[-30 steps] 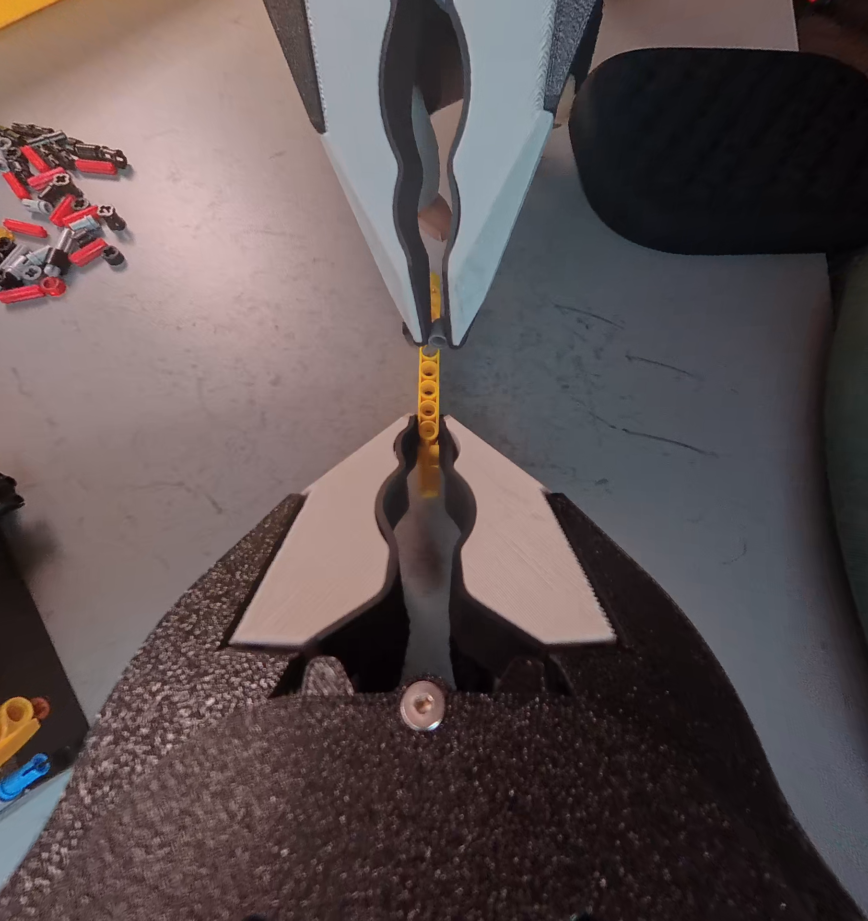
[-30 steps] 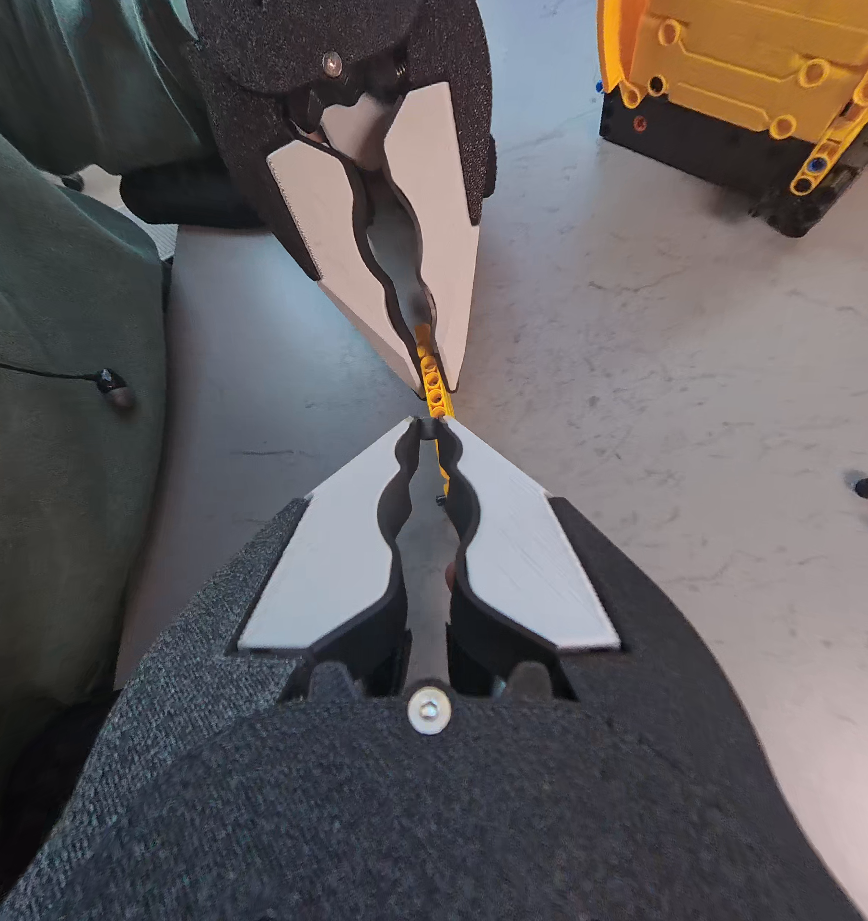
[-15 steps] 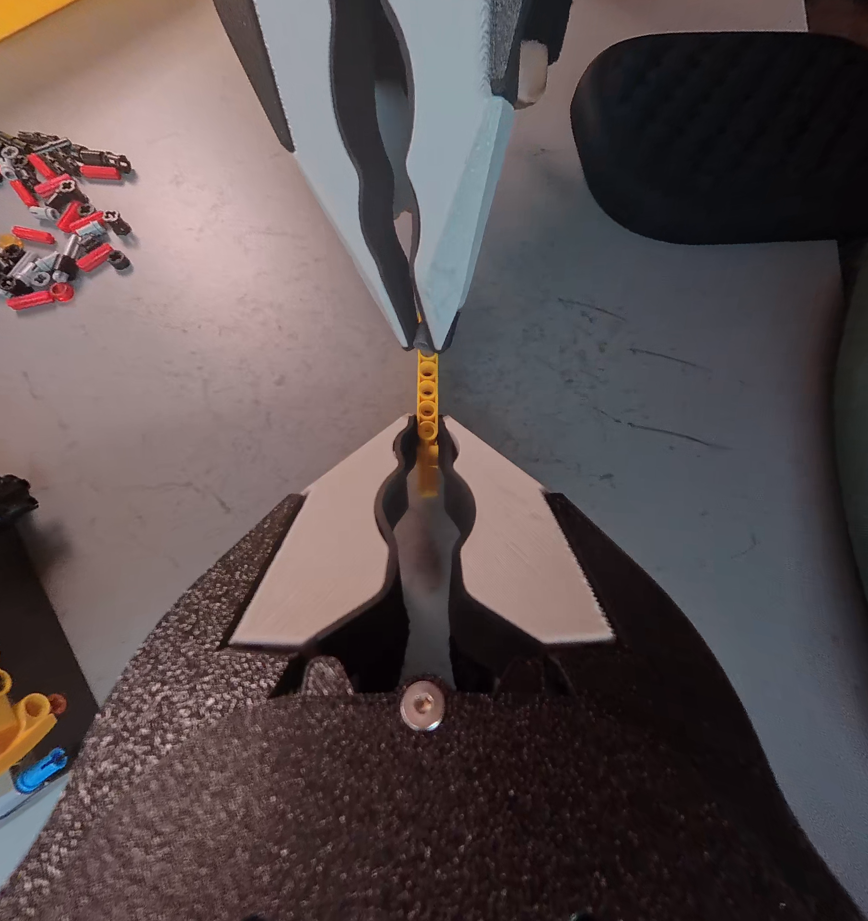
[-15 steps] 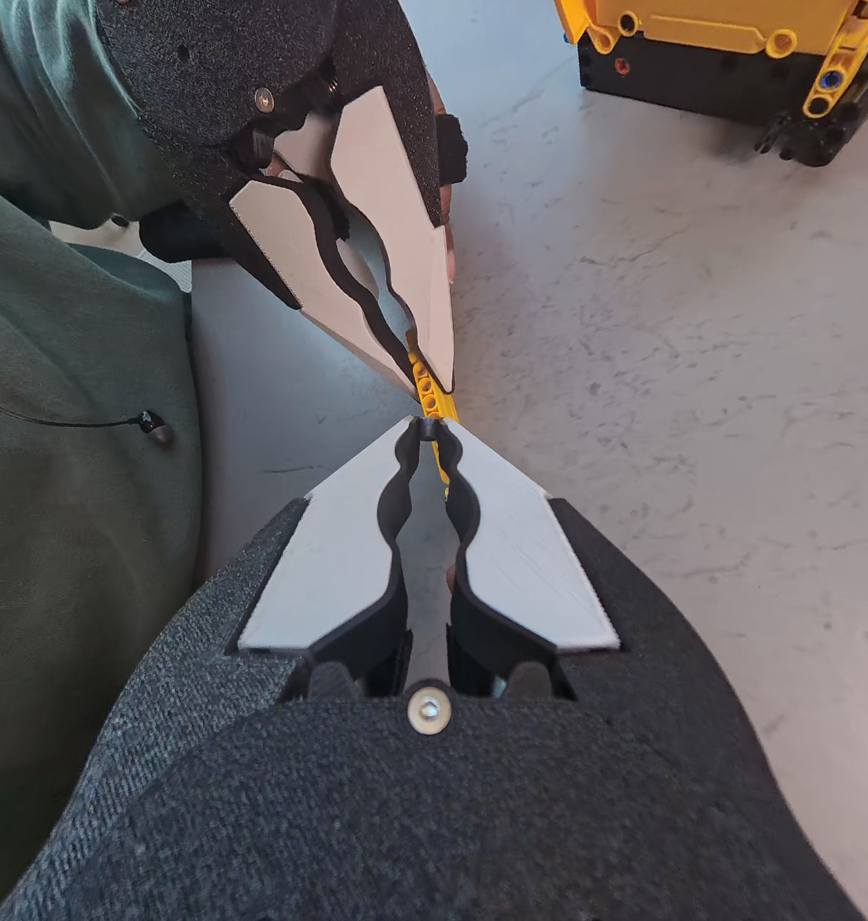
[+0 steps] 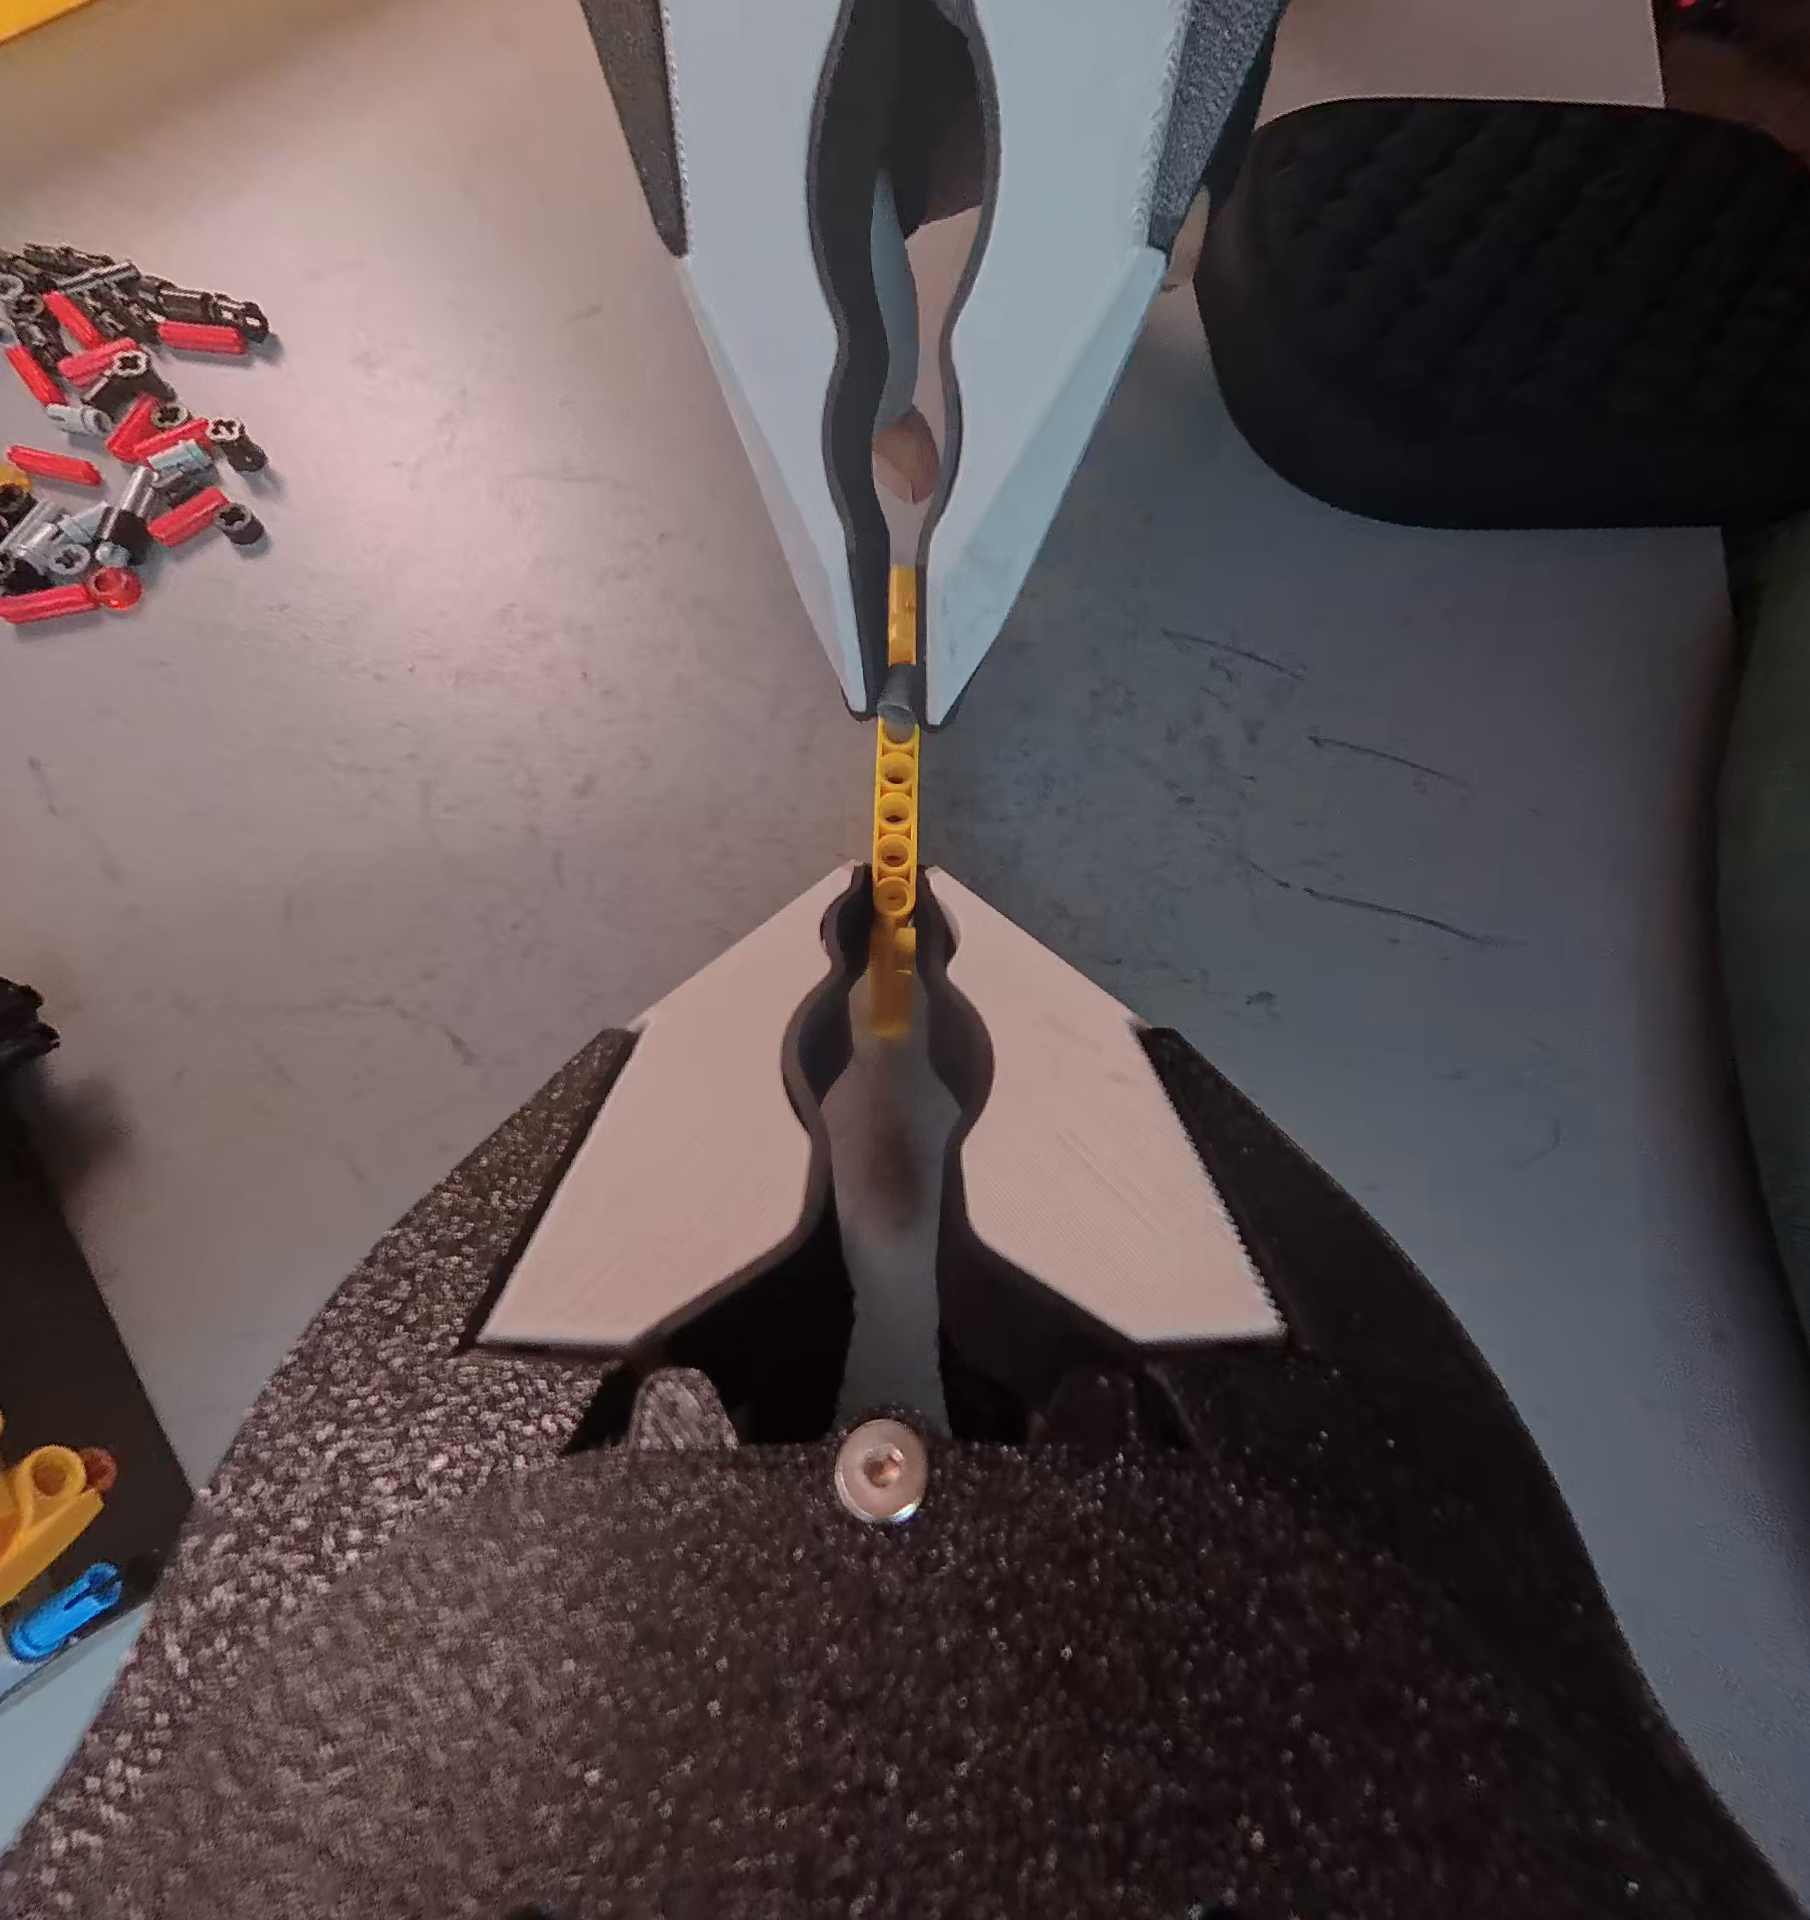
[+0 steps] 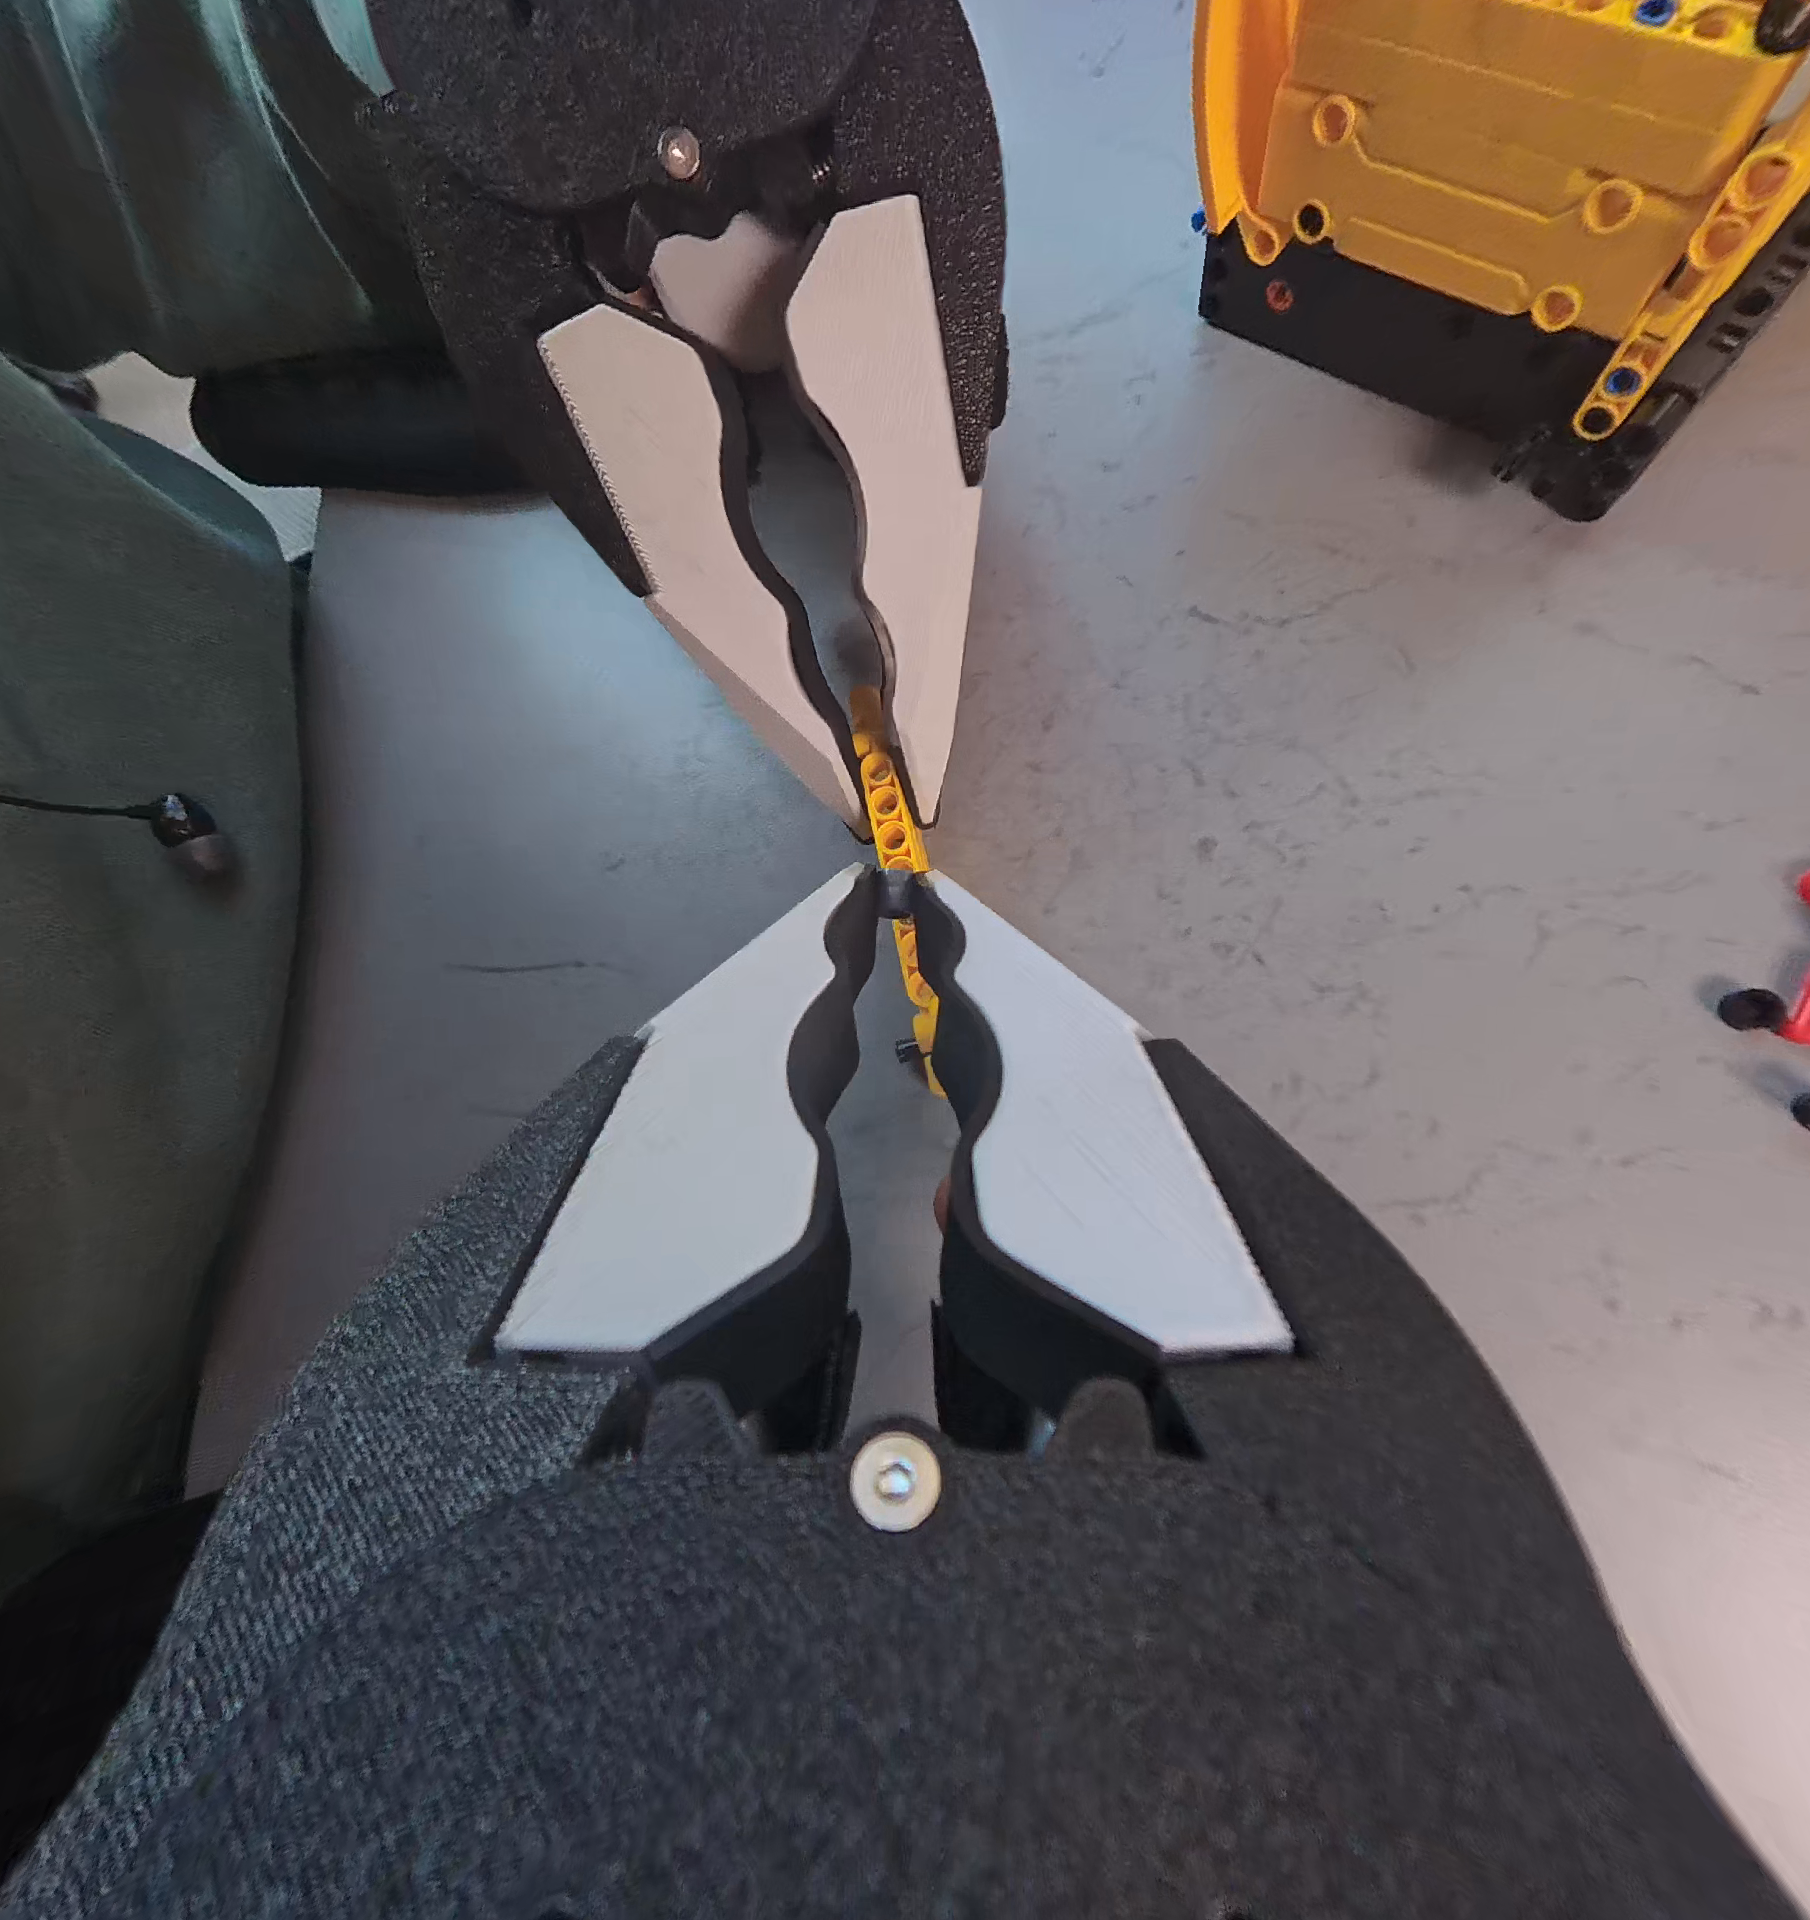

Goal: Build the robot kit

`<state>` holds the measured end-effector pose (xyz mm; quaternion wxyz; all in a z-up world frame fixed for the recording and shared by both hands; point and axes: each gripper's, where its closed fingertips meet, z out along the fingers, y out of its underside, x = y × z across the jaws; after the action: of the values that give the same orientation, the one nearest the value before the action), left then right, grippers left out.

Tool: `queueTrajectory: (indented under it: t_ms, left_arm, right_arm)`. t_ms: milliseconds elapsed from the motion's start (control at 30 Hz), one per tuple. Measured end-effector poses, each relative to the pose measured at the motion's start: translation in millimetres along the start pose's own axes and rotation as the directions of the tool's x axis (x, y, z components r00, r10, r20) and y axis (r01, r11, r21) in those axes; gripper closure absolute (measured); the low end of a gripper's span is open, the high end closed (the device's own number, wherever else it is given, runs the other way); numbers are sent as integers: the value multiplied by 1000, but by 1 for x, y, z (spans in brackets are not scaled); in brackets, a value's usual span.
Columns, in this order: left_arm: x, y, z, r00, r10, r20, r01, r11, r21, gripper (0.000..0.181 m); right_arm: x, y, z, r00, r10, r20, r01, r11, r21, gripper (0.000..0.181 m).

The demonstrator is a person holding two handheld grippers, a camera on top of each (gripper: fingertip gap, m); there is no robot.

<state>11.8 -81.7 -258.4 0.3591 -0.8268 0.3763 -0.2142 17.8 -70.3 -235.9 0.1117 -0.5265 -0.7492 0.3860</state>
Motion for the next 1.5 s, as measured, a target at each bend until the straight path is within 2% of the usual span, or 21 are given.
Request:
queueTrajectory:
  t_ms: [233, 400, 533, 900, 1133, 1267, 1367, 1500]
  left_arm:
    - [0, 0, 0, 1000, -4, 0, 4, 1000, -1, 175]
    - [0, 1, -1, 1000, 4, 4, -4, 1000, -3, 175]
    - [0, 1, -1, 1000, 11, 7, -11, 1000, -6, 175]
    - [0, 2, -2, 1000, 6, 4, -6, 1000, -5, 175]
    - [1, 2, -2, 1000, 2, -6, -2, 1000, 8, 174]
    - [6, 2, -3, 1000, 7, -28, -7, 1000, 9, 153]
    - [6, -10, -9, 999, 32, -13, -31, 997, 70, 148]
    - [14, -40, -26, 998, 63, -27, -55, 969, 241, 162]
  right_arm:
    - [-2, 0, 3, 999, -40, -15, 40, 999, 31, 174]
    - [-1, -1, 3, 999, 39, 24, -40, 998, 46, 174]
    - [-4, 1, 3, 984, 145, 105, -149, 988, 37, 174]
    - [-2, -1, 4, 954, 239, 181, -250, 967, 45, 174]
    - [-4, -1, 3, 985, 126, 120, -131, 991, 37, 174]
    - [-9, -5, 2, 988, 87, 131, -96, 993, 65, 174]
    - [-14, -22, -6, 983, 85, 163, -112, 980, 165, 174]
    - [-28, -44, -14, 969, 74, 235, -141, 948, 287, 174]
